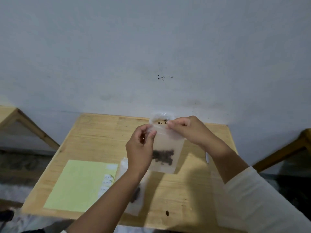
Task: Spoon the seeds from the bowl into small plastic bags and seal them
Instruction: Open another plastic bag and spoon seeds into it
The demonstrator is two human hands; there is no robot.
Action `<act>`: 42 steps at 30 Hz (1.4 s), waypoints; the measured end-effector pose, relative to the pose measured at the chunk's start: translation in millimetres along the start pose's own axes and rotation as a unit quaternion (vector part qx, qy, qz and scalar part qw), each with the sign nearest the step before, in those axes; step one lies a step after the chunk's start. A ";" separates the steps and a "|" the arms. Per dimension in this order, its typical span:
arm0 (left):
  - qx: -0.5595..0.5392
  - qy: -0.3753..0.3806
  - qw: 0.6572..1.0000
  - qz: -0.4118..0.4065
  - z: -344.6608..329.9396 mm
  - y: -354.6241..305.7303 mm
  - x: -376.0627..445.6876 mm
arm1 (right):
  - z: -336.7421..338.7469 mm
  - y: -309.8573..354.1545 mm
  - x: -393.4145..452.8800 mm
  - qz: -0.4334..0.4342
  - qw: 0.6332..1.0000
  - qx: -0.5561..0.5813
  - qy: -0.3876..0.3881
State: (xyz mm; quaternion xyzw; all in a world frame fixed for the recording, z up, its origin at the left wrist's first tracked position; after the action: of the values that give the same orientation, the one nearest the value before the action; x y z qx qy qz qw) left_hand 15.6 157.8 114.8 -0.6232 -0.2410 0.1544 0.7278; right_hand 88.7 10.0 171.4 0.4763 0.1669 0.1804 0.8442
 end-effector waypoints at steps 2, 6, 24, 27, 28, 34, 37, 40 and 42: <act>-0.043 -0.021 0.999 0.025 19.3 -3.2 0.0 | -16.1 0.0 -16.4 -0.001 0.994 0.104 -0.026; -0.069 0.023 0.997 0.028 53.5 -7.6 -8.5 | -49.1 1.3 -44.2 -0.010 0.983 0.135 -0.124; -0.007 0.160 0.987 0.010 131.4 -10.4 -24.5 | -110.4 34.0 -76.8 0.000 0.979 0.133 -0.157; -0.006 0.183 0.983 0.020 136.7 -8.0 -23.1 | -115.7 34.7 -77.1 -0.007 0.980 0.147 -0.133; -0.005 0.193 0.981 0.022 137.5 -7.6 -23.1 | -117.8 34.7 -77.1 -0.011 0.981 0.143 -0.129; -0.010 0.198 0.980 0.028 130.6 -5.9 -28.5 | -136.1 35.6 -78.3 -0.034 0.977 0.161 -0.137; 0.002 0.189 0.982 0.026 128.4 -4.1 -30.9 | -142.8 34.9 -77.4 -0.052 0.971 0.168 -0.161; 0.008 0.194 0.980 0.031 127.5 -0.3 -28.9 | -147.1 30.9 -78.0 -0.060 0.971 0.174 -0.153; 0.000 0.183 0.982 0.044 128.9 4.1 -23.5 | -149.2 25.0 -79.9 -0.058 0.975 0.187 -0.109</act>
State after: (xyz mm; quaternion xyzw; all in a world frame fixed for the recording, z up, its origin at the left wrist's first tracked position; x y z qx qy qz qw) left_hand -73.8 253.5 120.9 -0.6508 -0.0761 0.0692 0.7522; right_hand -52.9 96.0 128.6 0.6323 0.1319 0.0441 0.7621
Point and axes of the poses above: each hand's wrist, its own x-axis towards the middle knuckle, its own z-axis out of the back of the hand, y = z × x, the point moved 1 cm from there along x, towards the middle knuckle, and after that the axes turned 6 degrees about -x, right-handed, at the moved point
